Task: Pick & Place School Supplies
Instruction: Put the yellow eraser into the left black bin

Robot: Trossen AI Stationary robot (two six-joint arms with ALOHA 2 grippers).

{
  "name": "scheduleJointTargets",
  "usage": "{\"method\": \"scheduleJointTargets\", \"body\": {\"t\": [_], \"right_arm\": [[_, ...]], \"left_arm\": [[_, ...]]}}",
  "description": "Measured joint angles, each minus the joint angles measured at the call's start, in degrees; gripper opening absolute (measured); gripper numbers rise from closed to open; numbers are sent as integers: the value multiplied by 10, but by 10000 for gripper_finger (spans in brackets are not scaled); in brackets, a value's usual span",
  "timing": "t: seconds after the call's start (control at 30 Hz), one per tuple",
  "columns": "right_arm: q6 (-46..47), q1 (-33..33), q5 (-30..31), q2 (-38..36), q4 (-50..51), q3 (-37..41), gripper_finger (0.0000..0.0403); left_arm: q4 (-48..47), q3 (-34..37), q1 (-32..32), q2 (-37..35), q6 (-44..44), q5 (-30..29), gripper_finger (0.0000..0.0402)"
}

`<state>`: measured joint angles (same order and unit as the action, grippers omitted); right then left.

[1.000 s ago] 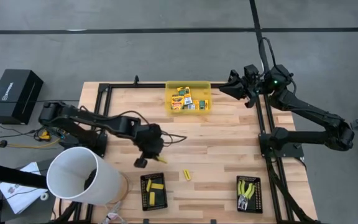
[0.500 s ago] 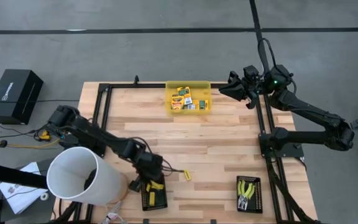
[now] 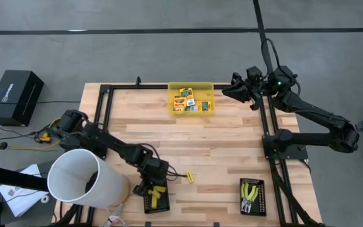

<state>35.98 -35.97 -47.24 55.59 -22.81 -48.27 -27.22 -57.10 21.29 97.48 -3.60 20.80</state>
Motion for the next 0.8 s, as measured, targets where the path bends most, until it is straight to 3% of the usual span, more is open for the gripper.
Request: {"method": "scheduleJointTargets", "body": {"t": [0.2, 0.37, 0.5, 0.67, 0.8], "right_arm": [[-4, 0, -6, 0, -3, 0, 52], [-26, 0, 0, 0, -10, 0, 52], [-34, 0, 23, 0, -21, 0, 52], [-35, -2, 25, 0, -31, 0, 52], [-30, -2, 28, 0, -31, 0, 52]], "left_arm": [[3, 0, -22, -64, -21, -16, 142], [24, 0, -67, -110, -32, -81, 138], [82, 0, -124, -109, -47, -96, 102], [214, 0, -186, -78, -58, -125, 15], [279, -1, -221, -37, -76, -121, 6]]}}
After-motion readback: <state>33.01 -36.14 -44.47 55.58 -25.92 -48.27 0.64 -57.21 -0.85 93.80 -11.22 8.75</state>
